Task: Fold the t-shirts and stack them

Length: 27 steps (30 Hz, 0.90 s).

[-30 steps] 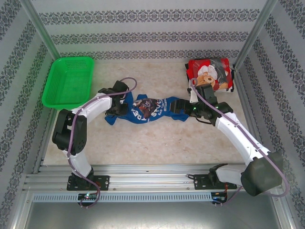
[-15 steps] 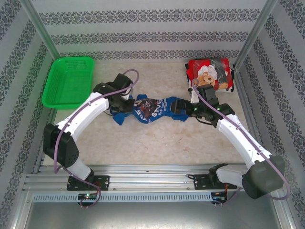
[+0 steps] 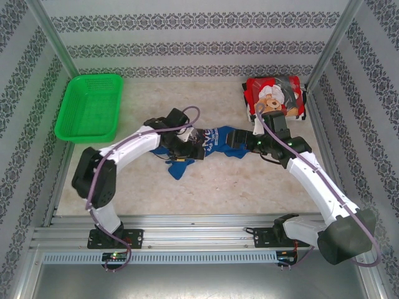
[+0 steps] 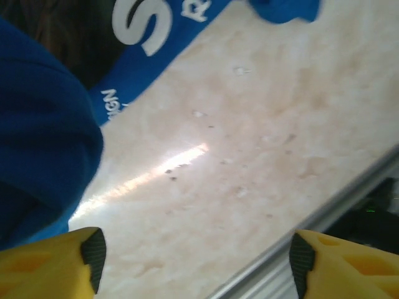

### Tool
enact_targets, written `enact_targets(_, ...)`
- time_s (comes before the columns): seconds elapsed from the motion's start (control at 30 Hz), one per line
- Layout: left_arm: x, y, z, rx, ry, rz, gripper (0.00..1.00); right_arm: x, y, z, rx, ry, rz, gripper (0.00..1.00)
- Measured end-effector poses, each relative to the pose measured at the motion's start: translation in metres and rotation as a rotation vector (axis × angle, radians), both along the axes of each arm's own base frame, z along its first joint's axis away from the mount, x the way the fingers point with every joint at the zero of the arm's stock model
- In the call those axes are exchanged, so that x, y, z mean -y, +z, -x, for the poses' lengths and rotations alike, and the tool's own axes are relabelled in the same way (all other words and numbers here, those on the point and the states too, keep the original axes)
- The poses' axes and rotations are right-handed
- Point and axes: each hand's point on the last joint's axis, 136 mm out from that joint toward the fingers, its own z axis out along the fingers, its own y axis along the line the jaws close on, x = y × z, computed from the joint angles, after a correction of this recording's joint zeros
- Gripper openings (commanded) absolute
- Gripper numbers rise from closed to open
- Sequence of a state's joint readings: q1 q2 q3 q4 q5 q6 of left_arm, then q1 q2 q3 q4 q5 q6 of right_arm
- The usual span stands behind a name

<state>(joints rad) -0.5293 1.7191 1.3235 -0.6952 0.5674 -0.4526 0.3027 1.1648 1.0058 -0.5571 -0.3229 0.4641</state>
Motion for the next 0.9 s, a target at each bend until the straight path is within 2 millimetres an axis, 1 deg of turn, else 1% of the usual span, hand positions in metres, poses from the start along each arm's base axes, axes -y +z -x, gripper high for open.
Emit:
enact_targets(0.07,-0.012,0.018,0.0,0.028,0.052,0.074,0.94,0.0,-0.001,0.0,-0.003,0.0,0.001,0.98)
enact_targets(0.13,-0.033,0.033,-0.003,0.056,0.135,0.141,0.94,0.0,-0.003,-0.001,-0.009,0.0,0.003,0.98)
enact_targets(0.2,-0.06,0.038,-0.006,0.071,0.235,0.173,0.89,-0.001,-0.006,-0.002,-0.018,0.001,0.005,0.98)
enact_targets(0.23,-0.07,0.036,-0.007,0.069,0.27,0.171,0.85,-0.001,-0.008,-0.002,-0.023,0.001,0.007,0.98)
enact_targets(0.27,-0.079,0.032,-0.008,0.063,0.298,0.162,0.78,-0.002,-0.009,-0.002,-0.029,0.002,0.008,0.98)
enact_targets(0.3,-0.084,0.025,-0.007,0.052,0.315,0.149,0.74,-0.002,-0.012,-0.003,-0.036,0.003,0.011,0.98)
enact_targets(0.33,-0.087,0.017,-0.006,0.038,0.327,0.141,0.72,-0.002,-0.014,-0.003,-0.041,0.003,0.012,0.98)
enact_targets(0.43,-0.097,-0.019,0.006,-0.033,0.369,0.121,0.66,-0.005,-0.018,-0.003,-0.056,0.011,0.017,0.98)
enact_targets(0.5,-0.108,-0.043,0.01,-0.089,0.424,0.112,0.63,-0.007,-0.019,-0.002,-0.058,0.019,0.018,0.98)
enact_targets(0.57,-0.116,-0.057,0.011,-0.117,0.462,0.11,0.62,-0.009,-0.019,-0.001,-0.059,0.024,0.019,0.98)
enact_targets(0.63,-0.119,-0.062,0.008,-0.113,0.476,0.113,0.62,-0.01,-0.019,0.0,-0.06,0.027,0.019,0.98)
enact_targets(0.77,-0.117,-0.062,-0.007,-0.058,0.474,0.14,0.61,-0.009,-0.019,0.001,-0.063,0.027,0.02,0.98)
enact_targets(0.9,-0.114,-0.076,-0.014,-0.049,0.478,0.158,0.56,-0.008,-0.014,0.004,-0.05,0.027,0.016,0.98)
